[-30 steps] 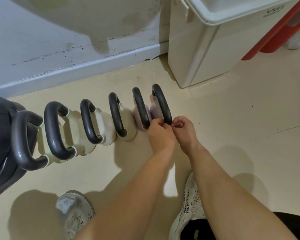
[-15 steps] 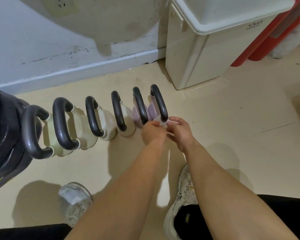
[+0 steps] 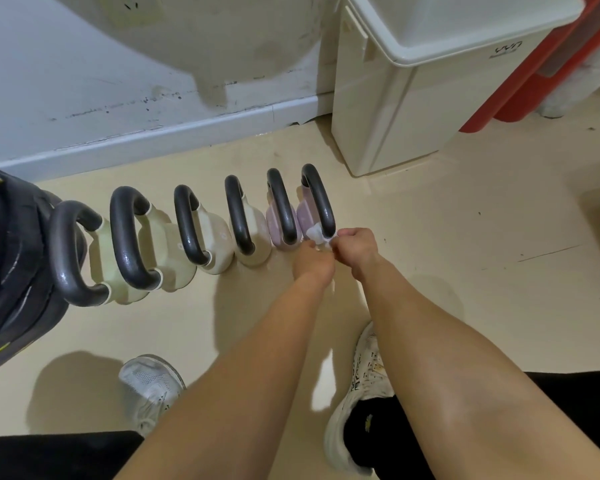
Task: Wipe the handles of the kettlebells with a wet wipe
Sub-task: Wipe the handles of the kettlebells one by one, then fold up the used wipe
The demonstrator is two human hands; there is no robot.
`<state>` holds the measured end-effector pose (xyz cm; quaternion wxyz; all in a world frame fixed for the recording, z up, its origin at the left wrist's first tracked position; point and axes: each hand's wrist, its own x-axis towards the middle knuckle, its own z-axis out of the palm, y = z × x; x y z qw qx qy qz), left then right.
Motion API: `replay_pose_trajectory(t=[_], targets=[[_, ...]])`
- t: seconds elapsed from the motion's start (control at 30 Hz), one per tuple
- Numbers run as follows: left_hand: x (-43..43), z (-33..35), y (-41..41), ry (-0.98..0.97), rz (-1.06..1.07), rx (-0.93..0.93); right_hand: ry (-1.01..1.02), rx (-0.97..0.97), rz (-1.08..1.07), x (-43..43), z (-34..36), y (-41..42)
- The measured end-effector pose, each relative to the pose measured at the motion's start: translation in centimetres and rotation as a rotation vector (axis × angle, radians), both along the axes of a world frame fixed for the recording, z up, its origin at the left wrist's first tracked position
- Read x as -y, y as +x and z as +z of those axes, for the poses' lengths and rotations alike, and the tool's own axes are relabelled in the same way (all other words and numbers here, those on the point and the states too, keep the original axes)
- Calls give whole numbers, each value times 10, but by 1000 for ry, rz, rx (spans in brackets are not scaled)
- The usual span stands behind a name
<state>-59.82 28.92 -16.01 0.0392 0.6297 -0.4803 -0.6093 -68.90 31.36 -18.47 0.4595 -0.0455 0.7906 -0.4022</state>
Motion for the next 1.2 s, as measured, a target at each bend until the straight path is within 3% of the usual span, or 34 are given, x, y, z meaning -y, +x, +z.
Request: replay_pose_trajectory(t=[0.33,0.4,0.53,0.67,0.83,1.0,1.1,1.2], targets=[[5,24,32,-56,57,-24,-164,250,-100,-32,60,3],[-1,48,38,-141,-23,-26,-218,359,-89,-37,82,6],[-2,72,48,-451,-255,-82,-272,479,155,-41,135,8],[0,105,54,-541,-281,-86,-325,437,257,-39,186,5],[1,147,71,-463,-191,-282,-369,419,282,-43,240,-3],[1,173,68,-547,-297,-329,-246,124,498,-39,268,4],[2,189,63,-577,-119,-295,-280,19,492,-40,282,1],[2,208,55,-330,143,-474,-303,-117,432,-43,289,-10]])
